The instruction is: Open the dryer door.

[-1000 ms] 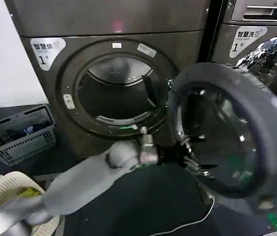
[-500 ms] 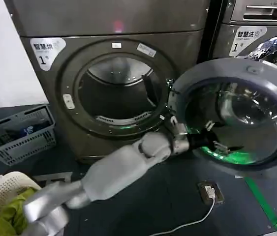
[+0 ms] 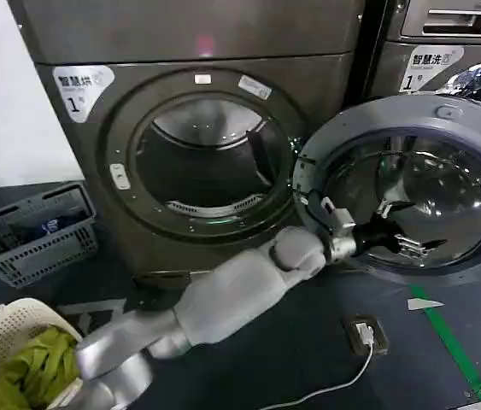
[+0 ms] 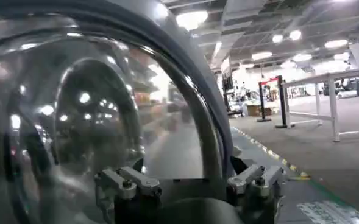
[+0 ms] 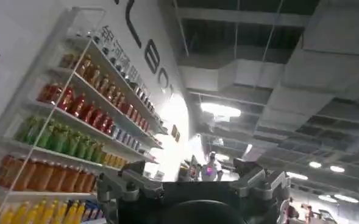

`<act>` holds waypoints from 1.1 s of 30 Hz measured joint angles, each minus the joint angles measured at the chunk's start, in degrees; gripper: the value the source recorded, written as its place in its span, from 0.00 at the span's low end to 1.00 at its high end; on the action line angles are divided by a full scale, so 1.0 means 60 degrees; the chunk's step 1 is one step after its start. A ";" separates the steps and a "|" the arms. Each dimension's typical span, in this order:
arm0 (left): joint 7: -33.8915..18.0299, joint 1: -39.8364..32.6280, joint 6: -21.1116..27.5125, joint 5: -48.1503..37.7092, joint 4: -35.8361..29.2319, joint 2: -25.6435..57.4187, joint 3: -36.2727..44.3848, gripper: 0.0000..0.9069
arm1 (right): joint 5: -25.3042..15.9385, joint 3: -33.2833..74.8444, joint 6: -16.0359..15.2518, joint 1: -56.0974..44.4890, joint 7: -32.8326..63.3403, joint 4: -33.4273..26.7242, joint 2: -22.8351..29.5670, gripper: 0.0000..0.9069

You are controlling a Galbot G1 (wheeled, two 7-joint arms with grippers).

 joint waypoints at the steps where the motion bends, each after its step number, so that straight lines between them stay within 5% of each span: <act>1: 0.0024 -0.0014 -0.0004 -0.0005 0.0035 0.0000 -0.0010 1.00 | -0.0002 0.0011 -0.0007 0.0000 0.0000 -0.0042 -0.0019 1.00; 14: 0.0623 -0.0111 -0.0244 -0.0362 -0.0458 0.0002 0.0170 1.00 | -0.0142 0.0259 -0.0039 -0.0035 0.0020 -0.0589 -0.0289 1.00; 21: 0.0814 0.0106 -0.1392 -0.0829 -0.1285 0.0794 0.0583 1.00 | -0.0211 0.0215 -0.0039 -0.0014 0.0008 -0.0687 -0.0410 1.00; 27: 0.0813 0.0263 -0.3361 -0.1271 -0.2191 0.2436 0.0948 1.00 | -0.0355 0.0075 -0.0051 0.0137 0.0003 -0.0655 -0.0518 1.00; 33: 0.0805 0.0340 -0.3877 -0.1336 -0.3574 0.4434 0.1422 1.00 | -0.0713 0.0120 0.0034 0.0297 0.0001 -0.0693 -0.0625 1.00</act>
